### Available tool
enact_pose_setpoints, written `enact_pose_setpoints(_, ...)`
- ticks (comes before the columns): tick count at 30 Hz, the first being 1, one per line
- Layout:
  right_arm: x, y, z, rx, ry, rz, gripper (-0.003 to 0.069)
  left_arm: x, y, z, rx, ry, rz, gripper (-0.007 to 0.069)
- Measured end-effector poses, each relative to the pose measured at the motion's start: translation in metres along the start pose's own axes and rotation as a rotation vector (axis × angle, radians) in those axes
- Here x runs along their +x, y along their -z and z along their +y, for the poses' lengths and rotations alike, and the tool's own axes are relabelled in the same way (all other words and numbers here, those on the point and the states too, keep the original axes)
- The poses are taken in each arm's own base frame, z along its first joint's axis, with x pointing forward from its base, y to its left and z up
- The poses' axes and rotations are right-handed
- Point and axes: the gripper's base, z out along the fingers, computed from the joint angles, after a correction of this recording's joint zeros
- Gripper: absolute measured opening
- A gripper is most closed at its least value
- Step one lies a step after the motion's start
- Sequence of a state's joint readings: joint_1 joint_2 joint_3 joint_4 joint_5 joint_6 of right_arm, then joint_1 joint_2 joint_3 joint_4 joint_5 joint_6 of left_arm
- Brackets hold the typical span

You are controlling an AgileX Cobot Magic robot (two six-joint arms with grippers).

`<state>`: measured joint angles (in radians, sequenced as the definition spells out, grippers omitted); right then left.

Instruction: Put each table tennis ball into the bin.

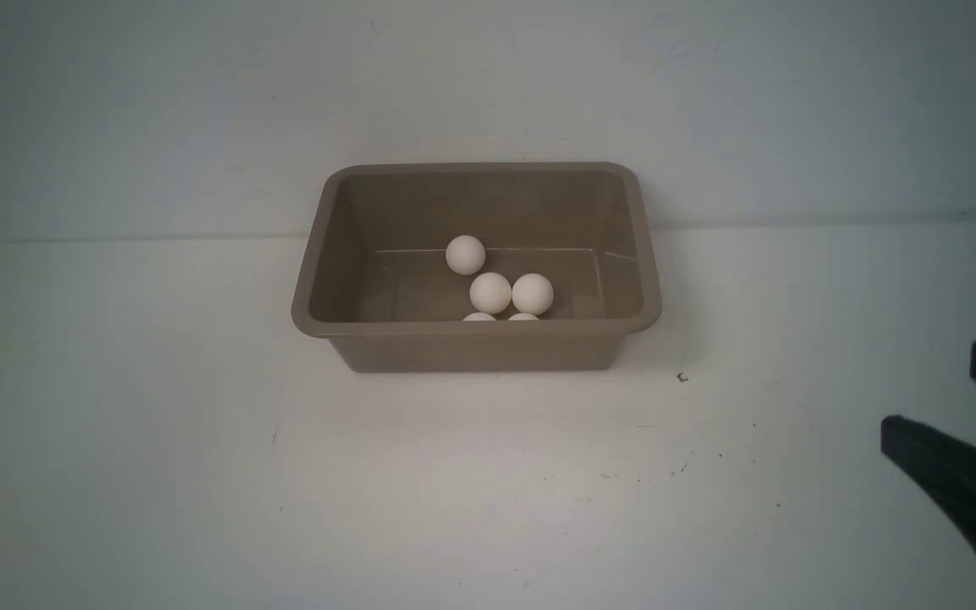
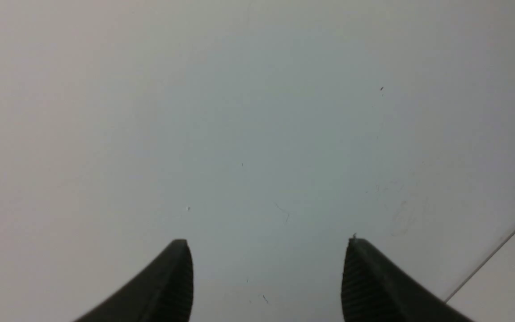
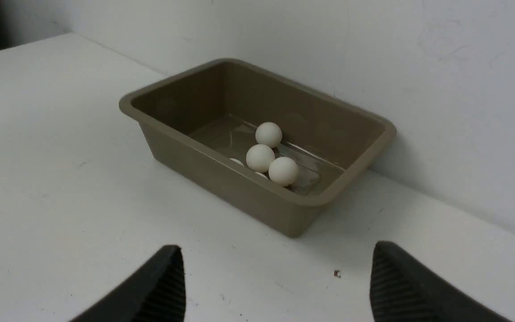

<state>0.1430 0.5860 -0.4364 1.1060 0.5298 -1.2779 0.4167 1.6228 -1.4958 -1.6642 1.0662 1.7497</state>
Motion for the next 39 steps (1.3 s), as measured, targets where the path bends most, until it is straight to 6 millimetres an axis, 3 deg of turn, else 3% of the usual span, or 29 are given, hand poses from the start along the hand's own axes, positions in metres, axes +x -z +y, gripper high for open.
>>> enact_pose_setpoints(6,0.014,-0.003,-0.005,0.07,-0.112,-0.008,0.0489,0.0,0.0,0.0,0.001,0.0,0.0,0.0405)
enact_pose_setpoints(33,0.014,-0.004,-0.004,0.069,-0.137,-0.014,0.0483,0.0,0.0,-0.001,0.009,0.0,-0.002,0.0405)
enact_pose_setpoints(39,0.016,0.003,-0.001,0.067,0.006,0.002,0.0483,-0.001,0.0,-0.003,0.031,0.0,-0.006,0.0405)
